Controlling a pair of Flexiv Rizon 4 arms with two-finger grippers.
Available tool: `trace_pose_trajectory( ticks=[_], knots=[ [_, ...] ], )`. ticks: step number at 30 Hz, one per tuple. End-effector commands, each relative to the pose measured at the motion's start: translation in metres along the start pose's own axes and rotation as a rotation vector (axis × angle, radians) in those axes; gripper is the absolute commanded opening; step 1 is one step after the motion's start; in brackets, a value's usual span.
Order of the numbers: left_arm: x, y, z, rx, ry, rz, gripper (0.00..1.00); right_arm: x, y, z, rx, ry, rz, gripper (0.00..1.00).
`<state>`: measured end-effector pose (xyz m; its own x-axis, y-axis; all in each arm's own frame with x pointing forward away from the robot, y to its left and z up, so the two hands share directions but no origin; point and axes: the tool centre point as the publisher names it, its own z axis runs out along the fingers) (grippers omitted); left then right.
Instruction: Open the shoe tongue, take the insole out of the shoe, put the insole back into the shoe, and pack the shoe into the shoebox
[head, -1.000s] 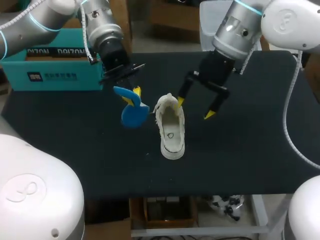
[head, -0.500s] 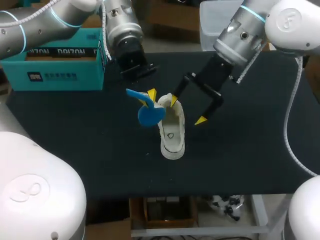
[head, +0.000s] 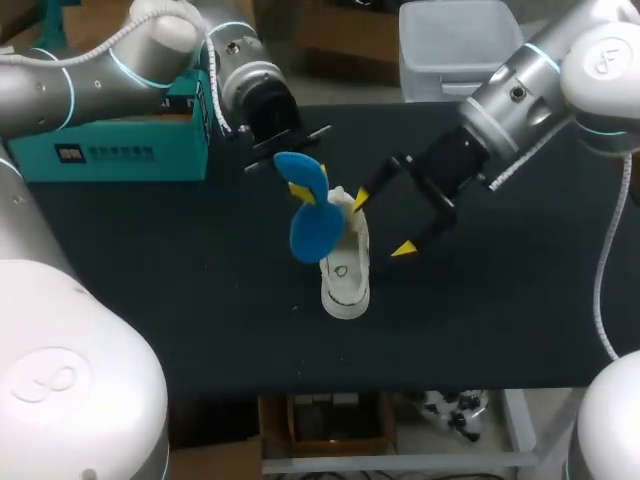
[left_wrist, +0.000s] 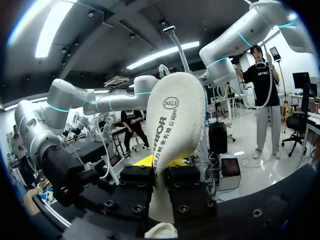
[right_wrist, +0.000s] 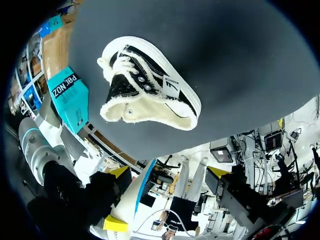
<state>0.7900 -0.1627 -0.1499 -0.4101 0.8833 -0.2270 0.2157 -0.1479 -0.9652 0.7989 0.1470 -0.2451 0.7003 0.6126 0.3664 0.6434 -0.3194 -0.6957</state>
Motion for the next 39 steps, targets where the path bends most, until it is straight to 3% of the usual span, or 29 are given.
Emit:
trace_pose_trajectory(
  ticks=[1,7,13,16,19,24,29,30,31,34,35,37,38,39],
  knots=[
    [-0.001,0.006,-0.008,0.179,-0.029,-0.001,0.0,-0.003,-0.002,-0.005,0.022,0.023,0.03,1.0],
    [0.0,0.0,-0.007,0.212,-0.046,0.023,0.0,-0.005,-0.011,-0.009,0.078,0.028,0.149,1.0],
    [0.001,0.0,0.002,0.211,0.001,0.063,0.0,-0.009,-0.013,-0.005,0.05,0.053,0.184,1.0],
    [0.006,0.004,0.013,0.163,-0.001,0.122,0.0,-0.008,-0.008,0.005,0.064,0.069,0.172,1.0],
    [0.01,0.012,0.033,0.042,-0.039,0.177,0.0,-0.01,-0.005,0.013,0.068,0.089,0.189,1.0],
    [0.01,0.026,0.05,-0.082,-0.063,0.25,0.0,-0.007,-0.001,0.025,0.084,0.122,0.185,1.0],
    [0.006,0.034,0.051,-0.125,-0.06,0.268,0.0,-0.003,-0.001,0.034,0.094,0.145,0.196,1.0],
    [0.004,0.035,0.049,-0.128,-0.063,0.268,0.0,-0.003,-0.001,0.035,0.095,0.151,0.2,0.98],
    [0.004,0.035,0.048,-0.131,-0.064,0.269,0.0,-0.003,-0.002,0.036,0.094,0.157,0.204,0.87],
    [0.003,0.035,0.044,-0.156,-0.069,0.288,0.0,-0.002,-0.004,0.039,0.093,0.175,0.205,0.81],
    [0.002,0.036,0.043,-0.169,-0.073,0.292,0.0,-0.002,-0.004,0.04,0.094,0.182,0.205,0.68],
    [0.001,0.037,0.041,-0.179,-0.074,0.295,0.0,-0.001,-0.004,0.042,0.096,0.19,0.212,0.6],
    [0.001,0.038,0.04,-0.192,-0.079,0.299,0.0,-0.001,-0.004,0.043,0.097,0.194,0.215,0.51],
    [0.001,0.039,0.039,-0.2,-0.083,0.305,0.0,-0.001,-0.004,0.043,0.095,0.199,0.219,0.49]
  ],
)
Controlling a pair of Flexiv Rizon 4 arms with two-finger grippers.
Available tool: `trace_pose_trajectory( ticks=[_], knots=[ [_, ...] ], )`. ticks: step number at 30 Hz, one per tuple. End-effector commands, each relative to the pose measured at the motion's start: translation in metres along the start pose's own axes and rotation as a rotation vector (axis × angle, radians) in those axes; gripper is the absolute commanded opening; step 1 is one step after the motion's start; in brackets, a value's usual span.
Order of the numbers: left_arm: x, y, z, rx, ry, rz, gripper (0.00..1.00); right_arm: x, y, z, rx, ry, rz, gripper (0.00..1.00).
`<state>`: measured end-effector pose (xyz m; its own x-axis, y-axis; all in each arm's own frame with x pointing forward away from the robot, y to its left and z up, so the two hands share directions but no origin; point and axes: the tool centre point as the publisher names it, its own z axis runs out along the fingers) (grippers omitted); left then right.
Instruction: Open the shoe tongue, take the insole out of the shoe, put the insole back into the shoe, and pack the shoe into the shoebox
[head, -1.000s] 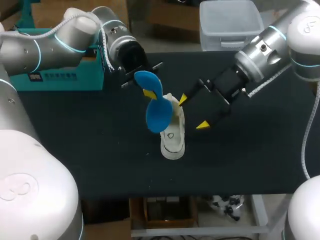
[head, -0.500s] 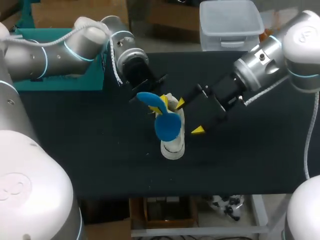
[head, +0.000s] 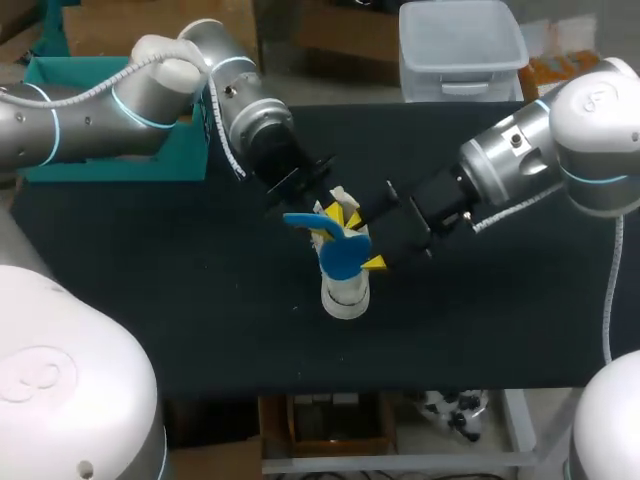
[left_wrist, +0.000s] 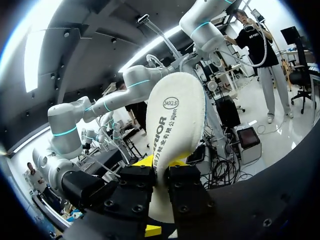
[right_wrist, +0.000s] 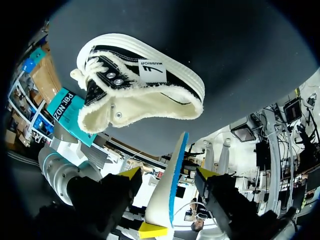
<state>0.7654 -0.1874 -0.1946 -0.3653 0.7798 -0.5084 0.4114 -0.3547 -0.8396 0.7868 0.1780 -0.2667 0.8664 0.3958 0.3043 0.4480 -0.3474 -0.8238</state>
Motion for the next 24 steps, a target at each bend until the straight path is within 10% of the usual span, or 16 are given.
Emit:
trace_pose_trajectory(
  ticks=[1,10,16,19,24],
  knots=[
    [0.002,-0.003,-0.001,-0.113,-0.009,0.01,0.0,-0.004,0.0,0.003,-0.007,0.021,0.007,0.49],
    [0.0,0.007,-0.005,-0.121,-0.01,0.012,0.0,0.001,0.005,0.009,0.01,0.038,0.008,0.47],
    [0.0,0.011,-0.007,-0.104,0.006,0.007,0.0,0.004,0.004,0.009,0.005,0.044,0.014,0.27],
    [0.0,0.011,-0.008,-0.091,0.018,0.002,0.0,0.005,0.004,0.008,0.0,0.045,0.014,0.0],
    [0.0,0.013,-0.012,-0.061,0.043,-0.029,0.0,0.006,0.005,0.006,-0.013,0.045,0.004,0.0]
  ],
)
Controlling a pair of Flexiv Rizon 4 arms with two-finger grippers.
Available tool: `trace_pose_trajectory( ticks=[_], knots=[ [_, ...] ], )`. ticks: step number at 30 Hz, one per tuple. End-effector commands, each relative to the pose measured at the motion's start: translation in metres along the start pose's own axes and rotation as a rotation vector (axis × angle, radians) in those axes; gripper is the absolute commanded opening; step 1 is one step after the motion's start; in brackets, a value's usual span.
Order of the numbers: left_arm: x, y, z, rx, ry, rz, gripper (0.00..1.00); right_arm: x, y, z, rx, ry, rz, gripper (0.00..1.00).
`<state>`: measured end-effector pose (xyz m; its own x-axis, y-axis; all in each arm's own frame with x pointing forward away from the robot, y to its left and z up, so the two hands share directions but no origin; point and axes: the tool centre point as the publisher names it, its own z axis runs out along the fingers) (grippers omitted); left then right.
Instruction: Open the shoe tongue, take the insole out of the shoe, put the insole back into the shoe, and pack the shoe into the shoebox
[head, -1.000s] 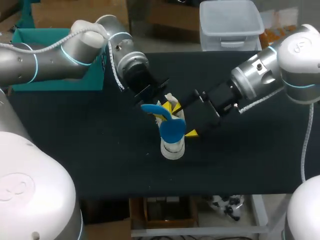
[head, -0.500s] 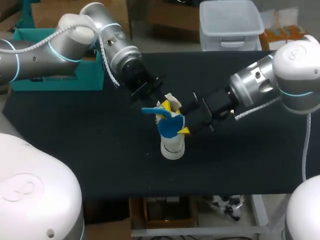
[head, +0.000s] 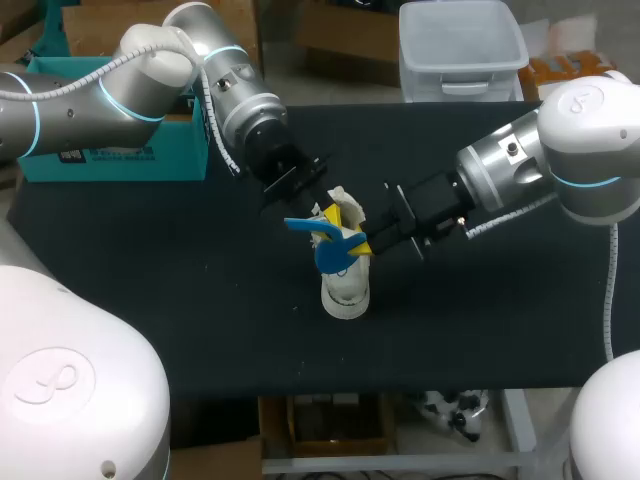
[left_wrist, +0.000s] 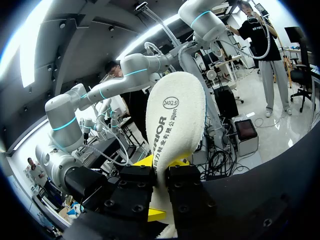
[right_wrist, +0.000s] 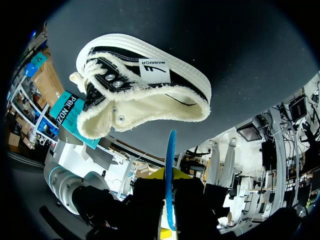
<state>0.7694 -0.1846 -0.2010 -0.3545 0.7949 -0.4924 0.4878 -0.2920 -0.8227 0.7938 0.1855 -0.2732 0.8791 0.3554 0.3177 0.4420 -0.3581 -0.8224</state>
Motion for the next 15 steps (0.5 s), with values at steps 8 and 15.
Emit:
trace_pose_trajectory(
  ticks=[8,15],
  knots=[
    [-0.005,0.009,-0.023,0.091,0.109,-0.094,1.0,-0.002,0.005,-0.003,0.007,0.024,-0.08,0.0],
    [0.001,0.01,-0.053,0.087,0.197,-0.178,1.0,-0.006,0.005,-0.008,0.005,0.026,-0.146,0.0]
  ],
)
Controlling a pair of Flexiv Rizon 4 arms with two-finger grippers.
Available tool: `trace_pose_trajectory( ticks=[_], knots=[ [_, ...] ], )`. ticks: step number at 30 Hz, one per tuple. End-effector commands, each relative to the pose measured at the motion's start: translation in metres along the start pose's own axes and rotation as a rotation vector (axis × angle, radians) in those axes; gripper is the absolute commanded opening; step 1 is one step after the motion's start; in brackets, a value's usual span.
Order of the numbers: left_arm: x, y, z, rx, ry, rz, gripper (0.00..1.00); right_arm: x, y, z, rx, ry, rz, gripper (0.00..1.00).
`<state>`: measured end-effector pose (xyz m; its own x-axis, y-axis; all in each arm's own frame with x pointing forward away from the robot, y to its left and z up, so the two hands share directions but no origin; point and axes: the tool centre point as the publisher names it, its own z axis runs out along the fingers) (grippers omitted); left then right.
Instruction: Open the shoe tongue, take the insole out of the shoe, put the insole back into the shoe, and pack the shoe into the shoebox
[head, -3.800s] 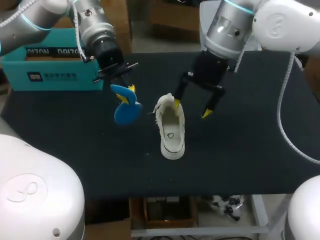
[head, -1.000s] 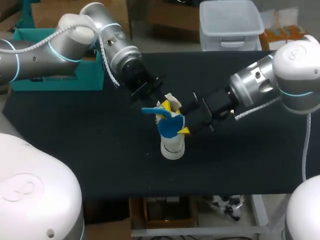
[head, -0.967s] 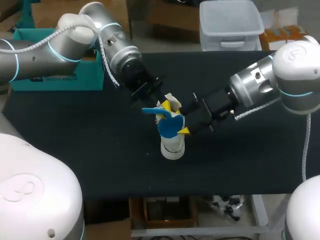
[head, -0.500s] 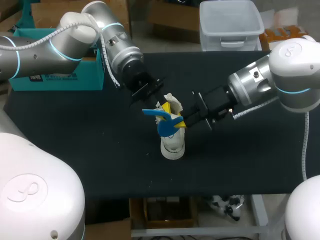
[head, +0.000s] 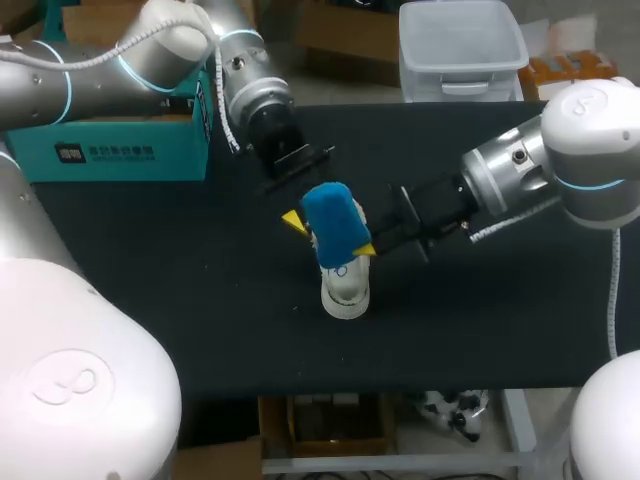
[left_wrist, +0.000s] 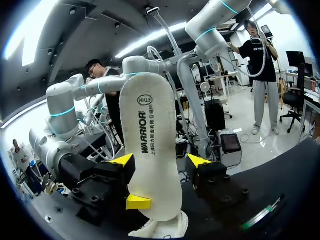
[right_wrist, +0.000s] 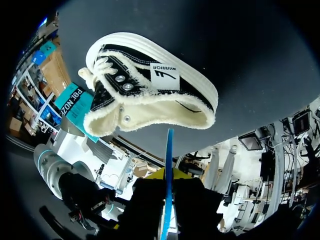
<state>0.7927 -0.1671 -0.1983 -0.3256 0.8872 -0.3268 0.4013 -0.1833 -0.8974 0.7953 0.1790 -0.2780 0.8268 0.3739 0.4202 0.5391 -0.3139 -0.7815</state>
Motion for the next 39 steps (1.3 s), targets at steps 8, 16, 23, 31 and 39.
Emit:
trace_pose_trajectory(
  ticks=[8,16,23,31,39],
  knots=[
    [0.01,0.023,-0.073,-0.046,0.086,-0.155,1.0,-0.005,-0.004,-0.006,-0.024,-0.014,-0.07,0.0],
    [0.017,0.045,-0.122,-0.132,0.035,-0.258,1.0,-0.007,-0.003,-0.004,-0.012,-0.018,-0.098,0.0],
    [0.022,0.054,-0.145,-0.143,-0.003,-0.269,1.0,-0.005,-0.002,-0.006,-0.003,-0.023,-0.122,0.0],
    [0.026,0.055,-0.146,-0.165,0.009,-0.278,1.0,-0.003,0.006,-0.009,0.017,-0.022,-0.144,0.0],
    [0.036,0.046,-0.118,-0.214,-0.123,-0.204,1.0,-0.003,0.008,-0.01,0.029,-0.007,-0.143,0.0]
  ],
)
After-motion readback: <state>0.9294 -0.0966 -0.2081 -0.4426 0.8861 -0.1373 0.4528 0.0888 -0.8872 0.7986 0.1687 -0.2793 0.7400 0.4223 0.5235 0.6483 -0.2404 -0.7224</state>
